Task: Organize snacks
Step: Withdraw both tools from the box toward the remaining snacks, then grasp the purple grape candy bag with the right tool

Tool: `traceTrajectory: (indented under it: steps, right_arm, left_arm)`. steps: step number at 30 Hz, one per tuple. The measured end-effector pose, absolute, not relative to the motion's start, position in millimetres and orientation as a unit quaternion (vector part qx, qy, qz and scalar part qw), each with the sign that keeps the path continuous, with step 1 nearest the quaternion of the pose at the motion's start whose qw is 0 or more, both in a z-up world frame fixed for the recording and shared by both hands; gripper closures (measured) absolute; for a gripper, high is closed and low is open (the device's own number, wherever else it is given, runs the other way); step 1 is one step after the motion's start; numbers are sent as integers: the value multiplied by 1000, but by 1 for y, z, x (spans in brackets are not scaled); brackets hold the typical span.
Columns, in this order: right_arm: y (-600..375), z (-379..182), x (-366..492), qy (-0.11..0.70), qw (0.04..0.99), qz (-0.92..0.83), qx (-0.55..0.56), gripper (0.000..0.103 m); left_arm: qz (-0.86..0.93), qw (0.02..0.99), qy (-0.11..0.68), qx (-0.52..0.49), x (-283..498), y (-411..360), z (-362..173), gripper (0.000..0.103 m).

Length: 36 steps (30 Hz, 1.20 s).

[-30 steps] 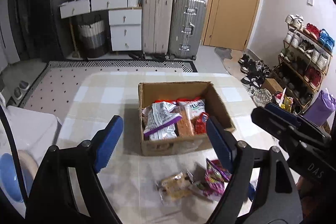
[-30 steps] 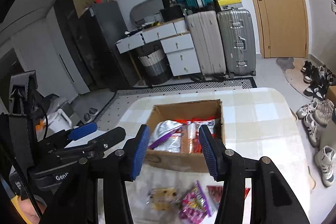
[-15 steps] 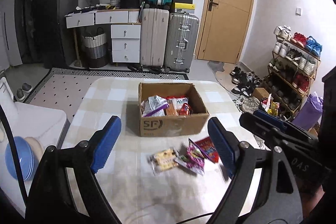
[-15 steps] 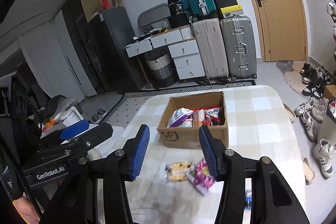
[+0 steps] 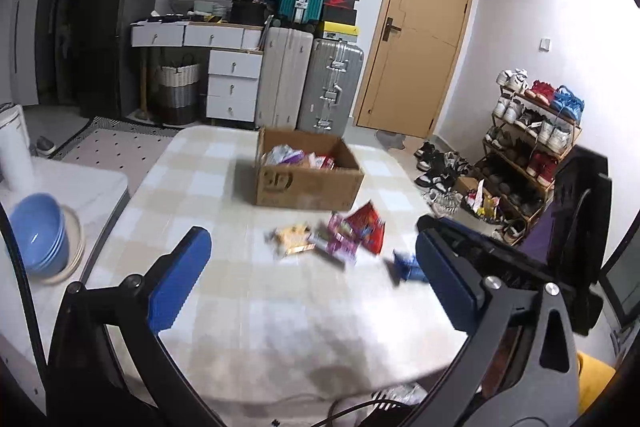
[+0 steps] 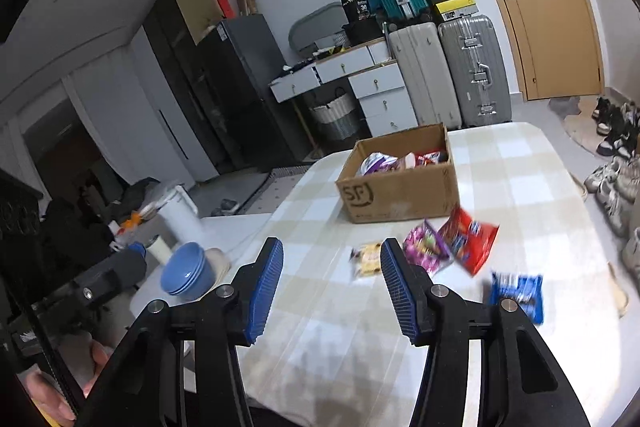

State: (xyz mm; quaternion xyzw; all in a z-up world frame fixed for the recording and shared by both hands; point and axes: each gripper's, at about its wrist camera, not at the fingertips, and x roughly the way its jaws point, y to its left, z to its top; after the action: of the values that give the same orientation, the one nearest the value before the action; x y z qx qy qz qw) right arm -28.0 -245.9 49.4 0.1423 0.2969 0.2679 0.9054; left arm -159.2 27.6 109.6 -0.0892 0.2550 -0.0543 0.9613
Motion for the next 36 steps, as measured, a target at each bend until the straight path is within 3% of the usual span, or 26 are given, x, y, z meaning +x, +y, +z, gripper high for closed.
traceTrajectory:
  steps: [7,16,21,30,36]
  right_arm:
    - [-246,2,-51,314,900,271,131,51]
    - [-256,-42,-9,352,899,229,126,50]
    - [-258,-43,19,339,902,237,124,20]
    - [-239,-38,58,318,914,235,85,11]
    - [-237,-55,94,362,909,189,86,9]
  left_arm:
    - [-37,951,295,-87,-184,37,41,1]
    - [-4,928,363,-79,-92,46,-33,1]
    - [-5,911,406,-76,-29,35,-57,1]
    - [-17,911,410,-40,34,16,-55,1]
    - [-18,903,425,-59,66,24,-58,1]
